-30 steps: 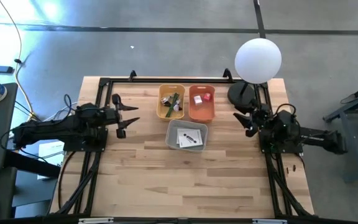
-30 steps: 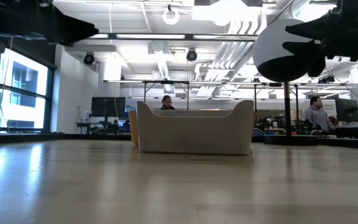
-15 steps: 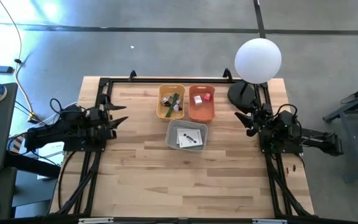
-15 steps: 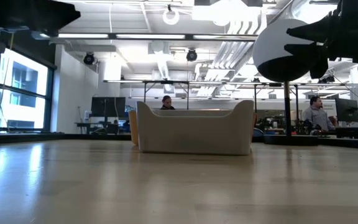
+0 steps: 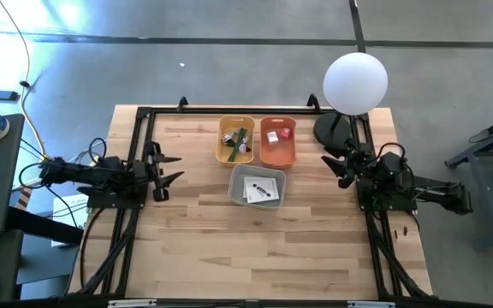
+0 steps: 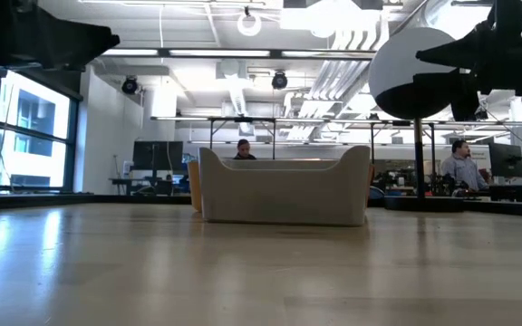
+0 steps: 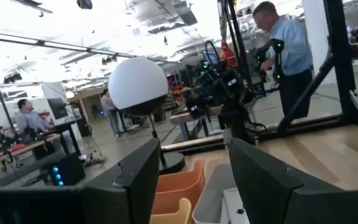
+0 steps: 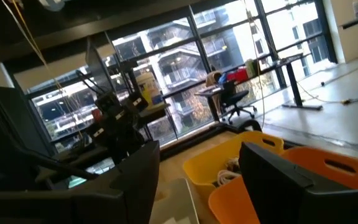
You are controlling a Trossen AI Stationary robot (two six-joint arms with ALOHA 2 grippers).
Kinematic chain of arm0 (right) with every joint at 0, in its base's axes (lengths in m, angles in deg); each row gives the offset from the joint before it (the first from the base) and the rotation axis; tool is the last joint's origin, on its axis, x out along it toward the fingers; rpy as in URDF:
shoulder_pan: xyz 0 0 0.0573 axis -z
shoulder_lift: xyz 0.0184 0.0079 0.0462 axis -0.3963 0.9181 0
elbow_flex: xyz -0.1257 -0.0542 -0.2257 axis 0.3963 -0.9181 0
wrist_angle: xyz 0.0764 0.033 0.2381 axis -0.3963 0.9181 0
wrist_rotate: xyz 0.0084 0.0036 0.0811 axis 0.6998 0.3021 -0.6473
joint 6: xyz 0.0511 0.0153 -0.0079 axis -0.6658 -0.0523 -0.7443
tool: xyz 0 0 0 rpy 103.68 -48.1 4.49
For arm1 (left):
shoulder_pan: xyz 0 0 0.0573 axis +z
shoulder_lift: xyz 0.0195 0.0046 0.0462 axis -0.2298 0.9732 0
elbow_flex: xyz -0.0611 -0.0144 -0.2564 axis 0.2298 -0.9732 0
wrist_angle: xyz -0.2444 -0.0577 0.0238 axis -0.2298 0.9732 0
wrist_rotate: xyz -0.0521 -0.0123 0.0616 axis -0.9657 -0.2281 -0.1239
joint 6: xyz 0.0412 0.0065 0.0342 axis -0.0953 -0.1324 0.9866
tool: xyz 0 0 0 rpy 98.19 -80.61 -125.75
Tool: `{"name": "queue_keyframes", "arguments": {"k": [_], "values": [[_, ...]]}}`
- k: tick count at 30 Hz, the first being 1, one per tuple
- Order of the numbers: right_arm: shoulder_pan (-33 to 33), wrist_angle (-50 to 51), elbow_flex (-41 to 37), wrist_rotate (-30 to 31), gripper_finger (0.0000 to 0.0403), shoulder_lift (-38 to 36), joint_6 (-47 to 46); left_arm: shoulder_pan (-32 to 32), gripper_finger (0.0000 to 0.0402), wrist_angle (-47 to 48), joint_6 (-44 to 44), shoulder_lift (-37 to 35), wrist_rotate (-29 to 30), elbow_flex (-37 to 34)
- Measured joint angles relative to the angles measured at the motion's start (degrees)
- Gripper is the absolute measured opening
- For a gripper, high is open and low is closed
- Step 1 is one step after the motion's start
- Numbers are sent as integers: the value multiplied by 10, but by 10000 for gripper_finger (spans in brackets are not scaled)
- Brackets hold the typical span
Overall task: Pick and place items into bin
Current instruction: Return to Home Position
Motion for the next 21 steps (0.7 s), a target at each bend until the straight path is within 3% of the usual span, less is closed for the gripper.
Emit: {"name": "queue_keyframes", "arguments": {"k": [8,15,21], "values": [[0,2,0,-5,217,0,-3,33,182,-26,31,0,6,0],[0,16,0,-20,211,0,-4,105,182,39,-23,0,-87,0],[0,63,0,-20,212,0,-20,116,182,74,-46,0,-140,0]]}}
